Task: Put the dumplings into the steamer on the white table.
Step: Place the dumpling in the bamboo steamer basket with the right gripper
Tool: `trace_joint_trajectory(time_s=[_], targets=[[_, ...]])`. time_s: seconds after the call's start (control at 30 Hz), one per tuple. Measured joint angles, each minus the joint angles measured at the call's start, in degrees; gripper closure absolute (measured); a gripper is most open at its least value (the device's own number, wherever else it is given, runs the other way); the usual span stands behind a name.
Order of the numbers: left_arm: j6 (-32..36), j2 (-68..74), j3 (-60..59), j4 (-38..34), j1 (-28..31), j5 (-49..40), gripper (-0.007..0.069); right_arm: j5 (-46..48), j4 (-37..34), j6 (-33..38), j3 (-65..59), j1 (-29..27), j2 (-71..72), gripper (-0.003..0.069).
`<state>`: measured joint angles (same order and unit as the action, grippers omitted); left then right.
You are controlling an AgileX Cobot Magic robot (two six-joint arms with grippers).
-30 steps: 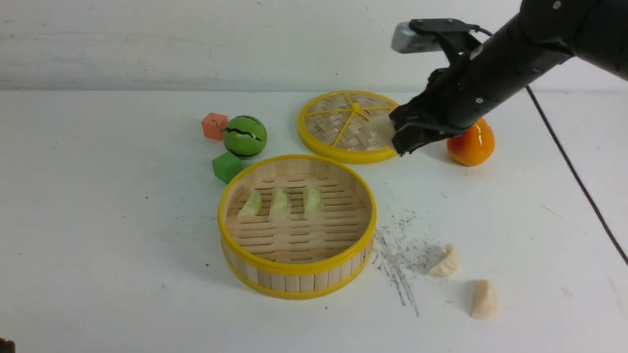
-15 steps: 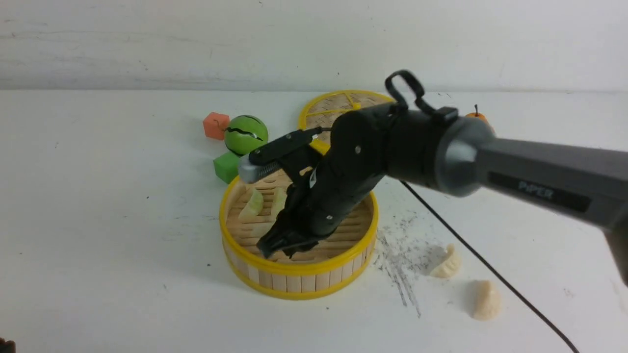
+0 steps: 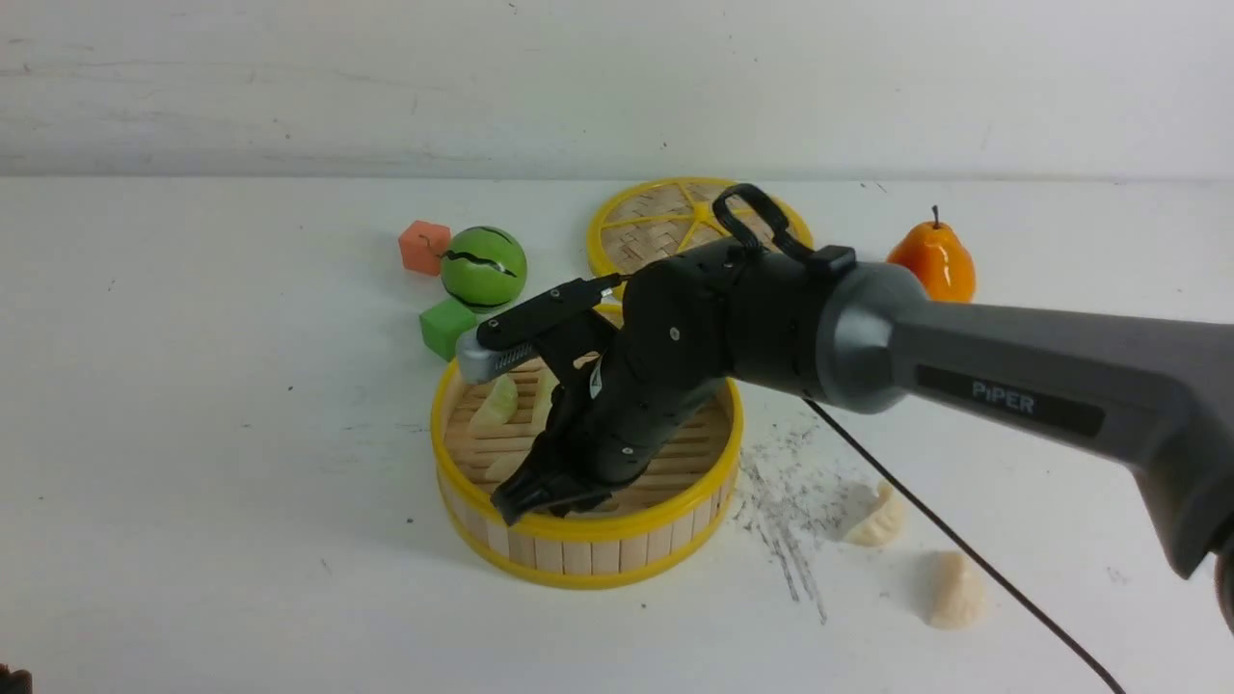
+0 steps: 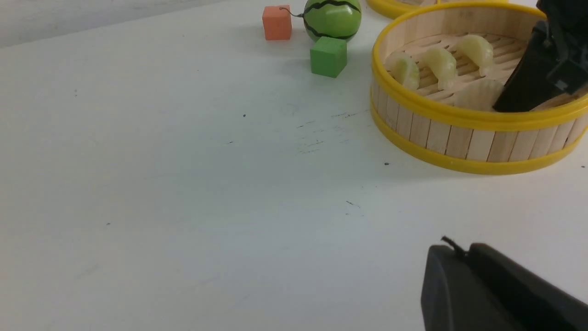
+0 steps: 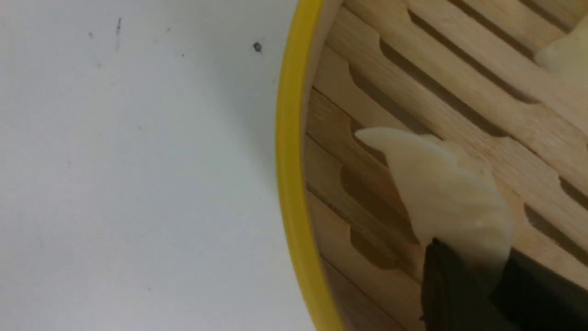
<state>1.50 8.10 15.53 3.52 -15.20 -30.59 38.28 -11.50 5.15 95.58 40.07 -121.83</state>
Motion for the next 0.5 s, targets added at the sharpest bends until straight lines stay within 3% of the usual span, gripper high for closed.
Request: trace_joint_trajectory(time_s=[0.17, 0.3, 0.4, 0.5], targets=[[-0.05, 0.00, 0.00, 0.00, 0.00, 0.00, 0.0586, -0.66, 0.06, -0.47, 0.04, 0.00, -0.47, 0.0573], [-0.05, 0.00, 0.00, 0.00, 0.00, -0.05, 0.0585, -0.31, 0.64, -1.05, 0.04, 0.00, -0.47, 0.0500], [-0.05, 0.00, 0.00, 0.00, 0.00, -0.05, 0.0583, 1.30, 2.94, -1.18, 0.04, 0.00, -0.01, 0.0359], [-0.05, 0.00, 0.00, -0.12, 0.00, -0.05, 0.0583, 3.23, 4.45, -1.18, 0.68, 0.00, 0.69, 0.0286]])
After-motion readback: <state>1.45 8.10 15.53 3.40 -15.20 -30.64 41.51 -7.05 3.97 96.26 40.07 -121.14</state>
